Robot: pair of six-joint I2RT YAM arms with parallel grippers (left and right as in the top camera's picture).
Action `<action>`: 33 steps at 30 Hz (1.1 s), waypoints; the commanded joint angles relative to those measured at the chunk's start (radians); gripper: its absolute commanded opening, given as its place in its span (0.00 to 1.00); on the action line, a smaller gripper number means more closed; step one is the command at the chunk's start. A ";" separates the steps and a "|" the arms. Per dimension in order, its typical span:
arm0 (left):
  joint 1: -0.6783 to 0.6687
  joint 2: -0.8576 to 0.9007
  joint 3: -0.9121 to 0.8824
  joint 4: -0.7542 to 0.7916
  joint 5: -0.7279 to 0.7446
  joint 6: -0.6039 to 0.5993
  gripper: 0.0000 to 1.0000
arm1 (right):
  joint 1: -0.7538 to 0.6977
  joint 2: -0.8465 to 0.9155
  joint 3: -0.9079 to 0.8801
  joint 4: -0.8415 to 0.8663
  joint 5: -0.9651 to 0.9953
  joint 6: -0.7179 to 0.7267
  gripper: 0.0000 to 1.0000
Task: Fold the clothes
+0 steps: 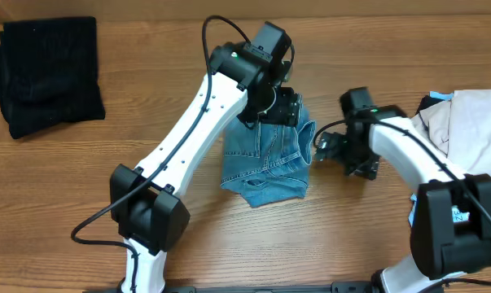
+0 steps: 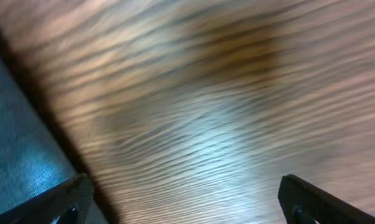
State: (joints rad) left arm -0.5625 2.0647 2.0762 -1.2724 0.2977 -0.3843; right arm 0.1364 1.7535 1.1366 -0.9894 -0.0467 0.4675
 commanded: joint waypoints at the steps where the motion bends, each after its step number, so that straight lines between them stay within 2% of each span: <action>1: 0.072 -0.107 0.055 -0.028 -0.003 0.034 0.90 | -0.064 -0.136 0.108 -0.082 0.032 0.007 0.97; 3: 0.114 -0.134 0.055 -0.048 -0.012 0.041 1.00 | -0.081 -0.201 0.158 -0.141 0.037 0.007 0.88; 5: 0.183 -0.162 0.055 -0.085 -0.061 0.039 1.00 | -0.078 -0.295 0.202 -0.174 -0.008 0.002 0.66; 6: 0.231 -0.168 0.055 -0.113 -0.079 0.024 1.00 | -0.072 -0.341 0.205 -0.165 -0.072 -0.004 0.19; 7: 0.265 -0.168 0.055 -0.135 -0.080 0.013 1.00 | -0.064 -0.378 0.205 -0.152 -0.144 -0.005 0.04; 10: 0.343 -0.167 0.051 -0.195 -0.080 0.010 1.00 | -0.014 -0.430 0.205 -0.115 -0.321 -0.053 0.04; 13: 0.367 -0.167 0.051 -0.232 -0.081 0.016 1.00 | 0.063 -0.395 0.180 -0.075 -0.402 -0.085 0.04; 17: 0.365 -0.167 0.051 -0.249 -0.099 0.018 1.00 | 0.152 -0.278 0.108 0.035 -0.457 -0.110 0.04; 20: 0.365 -0.167 0.051 -0.250 -0.114 0.025 1.00 | 0.168 -0.124 0.097 0.129 -0.584 -0.174 0.04; 27: 0.365 -0.163 0.038 -0.283 -0.191 0.025 1.00 | 0.137 0.174 0.093 0.135 -0.583 -0.185 0.04; 30: 0.365 -0.163 0.038 -0.281 -0.195 0.025 1.00 | 0.135 0.220 0.093 0.121 -0.576 -0.183 0.04; 33: 0.365 -0.163 0.038 -0.271 -0.195 0.025 1.00 | 0.133 0.188 0.104 0.112 -0.577 -0.180 0.04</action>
State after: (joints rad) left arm -0.1947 1.9095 2.1159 -1.5497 0.1215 -0.3664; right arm 0.2684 1.9568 1.2407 -0.8597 -0.6395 0.2943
